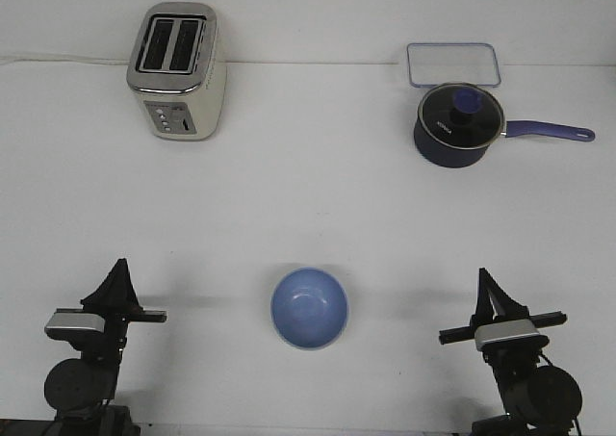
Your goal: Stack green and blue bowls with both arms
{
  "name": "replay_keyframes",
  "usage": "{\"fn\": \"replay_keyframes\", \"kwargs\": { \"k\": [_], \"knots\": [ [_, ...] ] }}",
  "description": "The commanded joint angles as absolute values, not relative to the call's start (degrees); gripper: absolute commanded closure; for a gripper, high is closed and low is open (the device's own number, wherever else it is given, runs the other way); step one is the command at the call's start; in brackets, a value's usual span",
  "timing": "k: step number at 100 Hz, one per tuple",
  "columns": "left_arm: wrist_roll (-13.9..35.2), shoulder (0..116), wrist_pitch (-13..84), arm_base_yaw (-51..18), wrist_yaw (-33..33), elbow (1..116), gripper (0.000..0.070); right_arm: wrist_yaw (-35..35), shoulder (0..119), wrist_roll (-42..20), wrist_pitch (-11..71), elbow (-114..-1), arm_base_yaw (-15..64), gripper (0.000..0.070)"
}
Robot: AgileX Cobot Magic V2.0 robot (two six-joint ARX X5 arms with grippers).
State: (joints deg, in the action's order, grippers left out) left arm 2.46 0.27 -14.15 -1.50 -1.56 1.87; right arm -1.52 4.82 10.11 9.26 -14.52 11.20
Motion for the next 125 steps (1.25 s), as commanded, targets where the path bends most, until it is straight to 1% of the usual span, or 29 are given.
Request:
{"fn": "replay_keyframes", "kwargs": {
  "k": [1,12,19,36,44,68,125],
  "knots": [
    [2.6,0.2,-14.8,-1.4,-1.7,0.8,0.0685,2.1,4.1,13.6,8.1,-12.3,9.1,0.07],
    [2.6,0.2,-14.9,-1.4,-1.7,0.8,0.0685,4.7,1.6,15.4,6.6,-7.6,6.9,0.07],
    [2.6,0.2,-14.9,-1.4,-1.7,0.8,0.0685,4.5,-0.1,15.6,6.3,-5.1,6.5,0.07],
    [2.6,0.2,-14.9,-1.4,-1.7,0.8,0.0685,4.6,0.1,15.8,5.2,-0.7,6.0,0.07],
    [2.6,0.2,-14.8,-1.4,-1.7,0.8,0.0685,4.5,0.1,15.8,6.1,-0.7,5.8,0.07],
    [2.6,0.2,-14.8,-1.4,-1.7,0.8,0.0685,4.1,0.1,16.1,2.1,-0.7,6.0,0.07],
    [2.6,0.2,-14.7,-1.4,-1.7,0.8,0.0685,4.1,0.1,16.1,2.1,-0.7,6.0,0.07]
  ]
}}
